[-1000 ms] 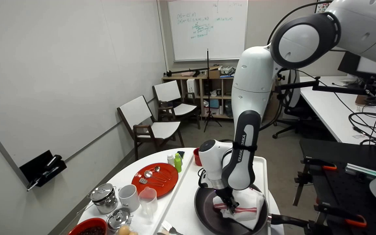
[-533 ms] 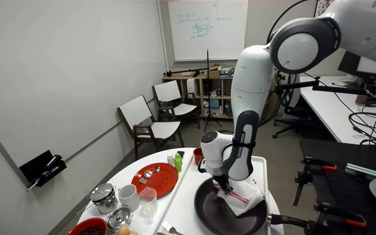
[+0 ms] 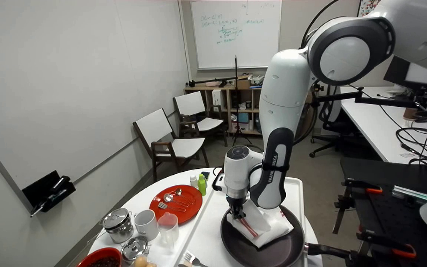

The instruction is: Use the red and white towel to wipe the pan

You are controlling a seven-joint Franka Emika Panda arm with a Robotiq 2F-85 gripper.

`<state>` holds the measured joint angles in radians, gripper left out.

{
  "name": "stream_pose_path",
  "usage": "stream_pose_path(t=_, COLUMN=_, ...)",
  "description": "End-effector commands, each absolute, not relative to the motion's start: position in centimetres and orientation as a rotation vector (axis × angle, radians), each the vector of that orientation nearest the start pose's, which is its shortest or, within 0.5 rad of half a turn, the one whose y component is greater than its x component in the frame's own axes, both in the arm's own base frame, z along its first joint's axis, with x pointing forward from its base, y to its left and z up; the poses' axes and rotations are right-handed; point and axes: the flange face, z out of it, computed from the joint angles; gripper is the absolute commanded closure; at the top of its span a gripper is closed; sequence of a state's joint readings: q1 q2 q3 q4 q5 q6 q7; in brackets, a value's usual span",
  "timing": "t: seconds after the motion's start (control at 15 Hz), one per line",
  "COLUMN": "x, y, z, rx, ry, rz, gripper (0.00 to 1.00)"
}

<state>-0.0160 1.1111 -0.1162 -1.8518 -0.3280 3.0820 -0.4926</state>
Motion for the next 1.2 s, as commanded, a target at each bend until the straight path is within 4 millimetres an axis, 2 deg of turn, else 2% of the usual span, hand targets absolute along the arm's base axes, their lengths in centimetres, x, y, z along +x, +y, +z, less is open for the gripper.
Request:
stream_pose_path(t=0.0, x=55.8, y=-1.8, z=-4.4, rx=-3.000, ry=-1.274, rz=-0.201, gripper=0.99)
stream_pose_path(t=0.27, x=54.0, y=1.4, z=-5.0, rx=-2.864, ry=-1.384, rz=-0.149, gripper=0.99)
stream_pose_path(t=0.53, x=50.2, y=3.3, z=-7.1, rx=-2.690, ry=-1.541, rz=0.020, gripper=0.99)
stream_pose_path(t=0.67, x=48.6, y=2.7, z=-8.3, rx=-2.636, ry=-1.608, rz=0.141, gripper=0.99)
stream_pose_path(t=0.8, x=47.7, y=1.1, z=-9.2, rx=-2.633, ry=-1.640, rz=0.253, gripper=0.99)
stream_pose_path(t=0.93, x=47.8, y=-1.3, z=-9.6, rx=-2.682, ry=-1.630, rz=0.328, gripper=0.99)
stream_pose_path(t=1.13, x=49.1, y=-4.9, z=-9.3, rx=-2.816, ry=-1.580, rz=0.339, gripper=0.99)
